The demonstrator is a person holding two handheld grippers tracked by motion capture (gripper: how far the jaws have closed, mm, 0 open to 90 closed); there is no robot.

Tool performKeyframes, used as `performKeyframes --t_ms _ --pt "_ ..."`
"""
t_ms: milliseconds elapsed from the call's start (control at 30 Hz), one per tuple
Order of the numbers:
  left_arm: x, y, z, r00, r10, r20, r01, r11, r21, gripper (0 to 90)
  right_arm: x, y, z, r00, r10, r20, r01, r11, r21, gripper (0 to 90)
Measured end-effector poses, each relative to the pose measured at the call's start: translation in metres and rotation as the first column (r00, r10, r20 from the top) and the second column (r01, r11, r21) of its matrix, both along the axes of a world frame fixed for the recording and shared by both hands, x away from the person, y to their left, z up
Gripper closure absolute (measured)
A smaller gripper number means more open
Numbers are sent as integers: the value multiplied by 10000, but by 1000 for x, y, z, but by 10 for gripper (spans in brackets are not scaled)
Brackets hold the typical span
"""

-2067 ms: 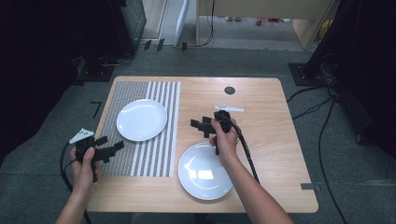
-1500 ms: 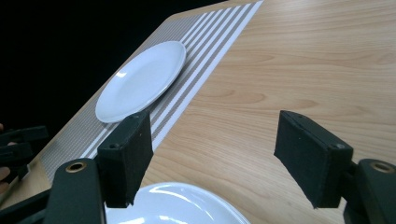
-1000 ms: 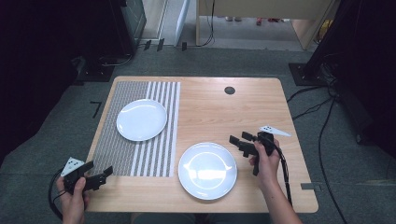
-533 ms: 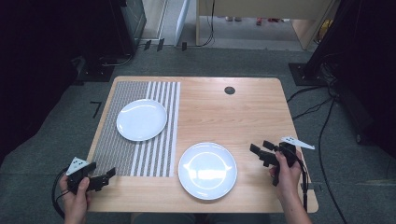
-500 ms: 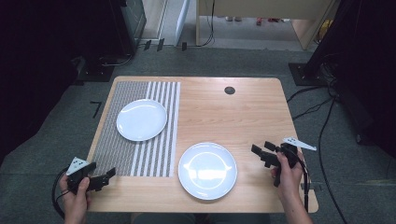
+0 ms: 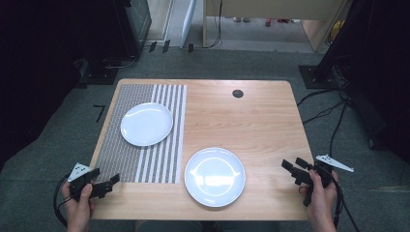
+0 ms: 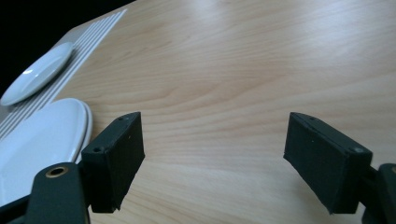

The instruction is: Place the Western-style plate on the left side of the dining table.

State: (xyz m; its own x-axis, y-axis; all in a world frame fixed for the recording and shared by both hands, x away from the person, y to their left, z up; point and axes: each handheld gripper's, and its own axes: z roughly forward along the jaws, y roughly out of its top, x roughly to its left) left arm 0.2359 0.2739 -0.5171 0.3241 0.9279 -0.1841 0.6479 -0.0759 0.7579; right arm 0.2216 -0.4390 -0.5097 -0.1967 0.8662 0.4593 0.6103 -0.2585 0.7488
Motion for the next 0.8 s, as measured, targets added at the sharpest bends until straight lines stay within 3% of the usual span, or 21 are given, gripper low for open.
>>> performKeyframes --t_ms 367,700,800 --pt "0 -3 0 10000 1 1 -1 9995 326 104 -21 -28 -9 9975 -606 -371 591 9974 -416 199" --pt "0 -3 0 10000 13 4 -13 9996 266 104 -37 -41 -13 9943 -927 -534 886 9933 -742 199" --pt "0 -2 0 10000 5 -8 -5 9998 190 104 -39 -40 -15 9932 -967 -643 898 9906 -1031 197"
